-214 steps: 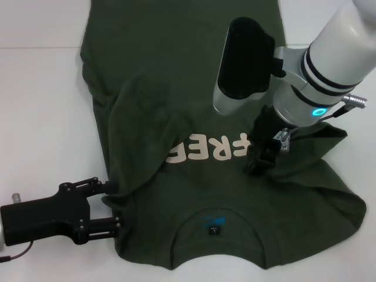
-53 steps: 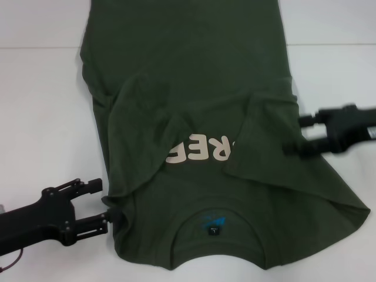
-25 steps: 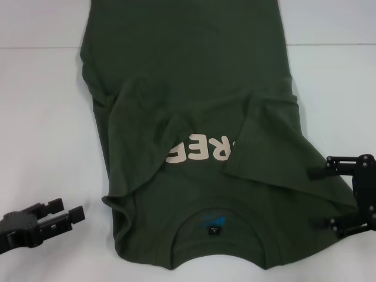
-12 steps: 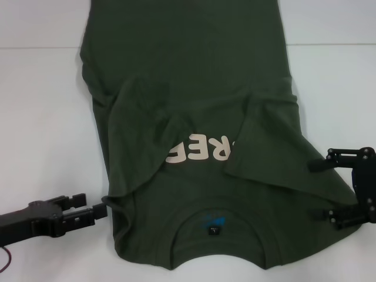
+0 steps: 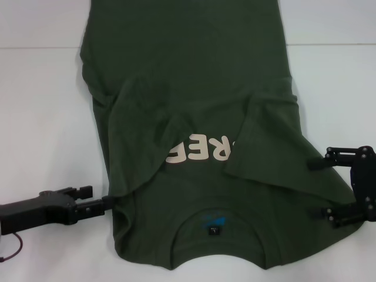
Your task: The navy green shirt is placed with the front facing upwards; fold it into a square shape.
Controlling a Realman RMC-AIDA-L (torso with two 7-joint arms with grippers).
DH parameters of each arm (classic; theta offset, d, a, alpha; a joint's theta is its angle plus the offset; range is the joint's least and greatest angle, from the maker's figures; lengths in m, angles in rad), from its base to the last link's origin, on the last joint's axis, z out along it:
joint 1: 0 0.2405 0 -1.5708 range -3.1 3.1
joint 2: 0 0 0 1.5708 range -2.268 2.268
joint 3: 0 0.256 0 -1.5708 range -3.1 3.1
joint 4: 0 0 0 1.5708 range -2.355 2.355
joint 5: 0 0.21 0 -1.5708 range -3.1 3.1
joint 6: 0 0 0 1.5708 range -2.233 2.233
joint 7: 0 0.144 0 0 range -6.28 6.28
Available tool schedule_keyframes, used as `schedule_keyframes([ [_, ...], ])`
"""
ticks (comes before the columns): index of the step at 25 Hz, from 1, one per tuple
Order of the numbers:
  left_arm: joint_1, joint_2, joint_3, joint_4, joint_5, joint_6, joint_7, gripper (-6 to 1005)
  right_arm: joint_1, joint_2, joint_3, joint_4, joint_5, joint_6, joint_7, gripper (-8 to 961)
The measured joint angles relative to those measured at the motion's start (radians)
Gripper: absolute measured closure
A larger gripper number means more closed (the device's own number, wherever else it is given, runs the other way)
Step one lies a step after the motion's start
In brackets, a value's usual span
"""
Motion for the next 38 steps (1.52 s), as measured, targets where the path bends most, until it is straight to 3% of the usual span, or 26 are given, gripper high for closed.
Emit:
schedule_keyframes([
  [24,-0.029,0.002,0.144,0.000,0.057,-0.040,-0.056,367,-0.005,0.006,0.027,0.008,0.000,0.043,-0.007,11],
  [35,-0.047,0.002,0.148,-0.002,0.062,-0.042,-0.059,598,-0.011,0.007,0.027,0.008,0.000,0.056,-0.012,12],
  [38,-0.049,0.003,0.147,-0.003,0.059,-0.037,-0.059,732,-0.012,0.008,0.029,0.010,0.000,0.060,-0.013,12],
])
